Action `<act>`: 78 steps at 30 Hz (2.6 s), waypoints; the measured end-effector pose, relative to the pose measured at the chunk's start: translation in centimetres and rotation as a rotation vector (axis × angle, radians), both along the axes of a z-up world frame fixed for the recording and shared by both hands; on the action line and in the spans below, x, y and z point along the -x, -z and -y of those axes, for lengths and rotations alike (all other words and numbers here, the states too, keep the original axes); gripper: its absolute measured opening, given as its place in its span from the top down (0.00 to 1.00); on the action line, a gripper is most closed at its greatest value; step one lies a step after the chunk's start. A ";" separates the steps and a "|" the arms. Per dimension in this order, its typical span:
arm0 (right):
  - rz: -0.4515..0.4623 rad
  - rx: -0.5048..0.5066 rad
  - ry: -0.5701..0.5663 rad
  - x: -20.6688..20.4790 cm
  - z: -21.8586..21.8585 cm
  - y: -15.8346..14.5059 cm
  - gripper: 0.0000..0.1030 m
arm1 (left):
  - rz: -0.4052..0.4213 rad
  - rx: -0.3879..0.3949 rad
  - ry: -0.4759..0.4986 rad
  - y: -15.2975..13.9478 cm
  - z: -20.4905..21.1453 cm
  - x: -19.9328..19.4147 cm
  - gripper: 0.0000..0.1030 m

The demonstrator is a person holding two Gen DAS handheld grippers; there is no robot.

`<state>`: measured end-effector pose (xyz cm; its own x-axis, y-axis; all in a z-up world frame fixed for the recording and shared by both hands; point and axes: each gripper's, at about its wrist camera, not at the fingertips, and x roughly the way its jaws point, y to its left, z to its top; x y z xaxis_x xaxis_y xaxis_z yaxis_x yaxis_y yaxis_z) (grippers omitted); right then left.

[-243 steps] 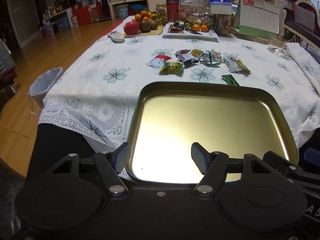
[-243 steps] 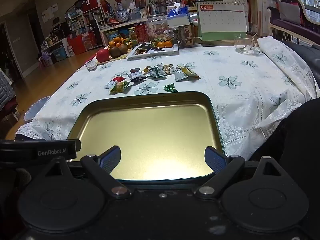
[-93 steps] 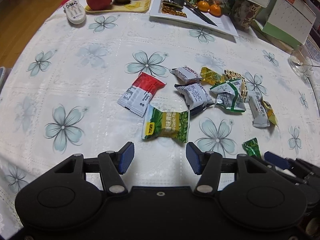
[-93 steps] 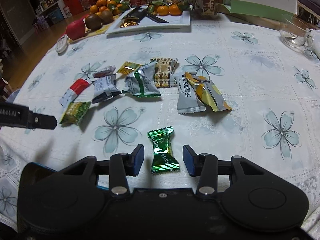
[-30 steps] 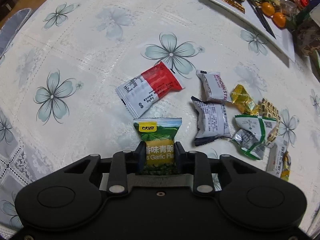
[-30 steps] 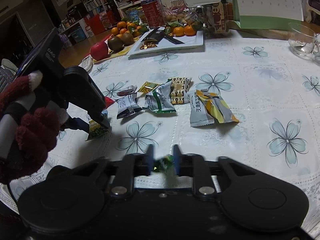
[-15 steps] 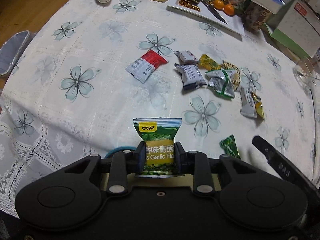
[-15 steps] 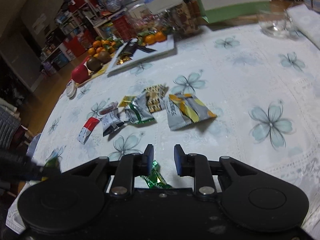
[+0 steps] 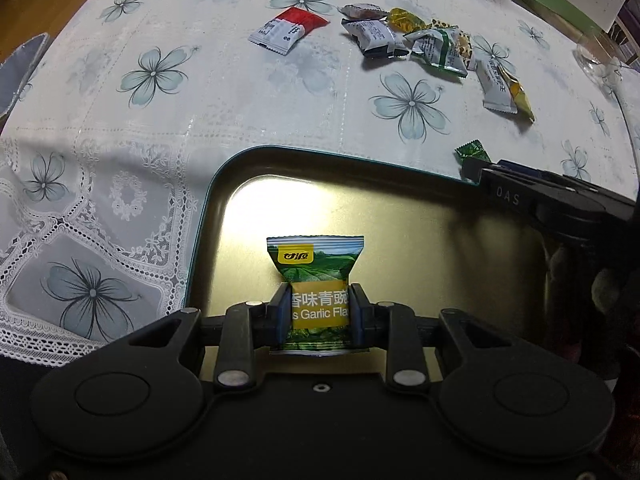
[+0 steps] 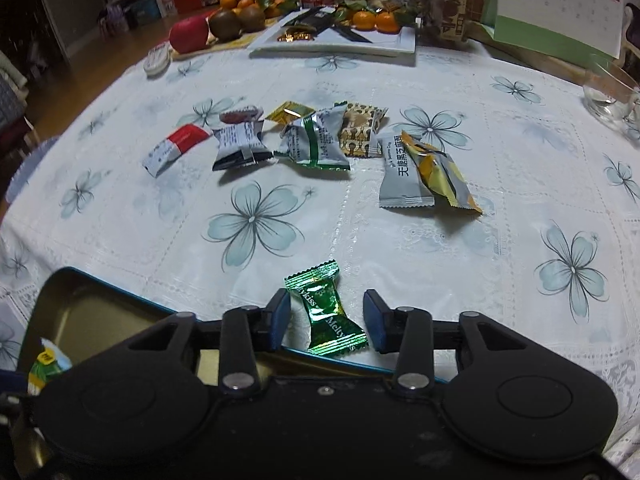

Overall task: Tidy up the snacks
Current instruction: 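Carry both snacks over the gold tray and open both tools to drop them, then withdraw both tools from the tray back toward the snack pile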

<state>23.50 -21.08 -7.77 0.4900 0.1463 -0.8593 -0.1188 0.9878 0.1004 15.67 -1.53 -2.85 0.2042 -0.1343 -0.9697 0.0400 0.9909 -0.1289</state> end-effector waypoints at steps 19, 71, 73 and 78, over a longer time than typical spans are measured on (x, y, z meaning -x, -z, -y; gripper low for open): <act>0.113 -0.163 0.258 7.0 3.2 -10.8 0.82 | 0.080 -0.073 0.044 -2.2 1.3 3.4 0.64; -0.028 -0.178 0.273 23.9 -1.2 -10.6 0.69 | 0.162 -0.118 0.026 -3.3 0.5 13.1 0.57; -0.034 -0.175 0.270 23.9 -1.3 -10.4 0.69 | 0.157 -0.118 0.027 -3.2 0.5 13.0 0.57; -0.054 -0.166 0.264 23.5 -1.5 -9.9 0.68 | 0.137 -0.123 0.029 -2.9 0.3 12.9 0.57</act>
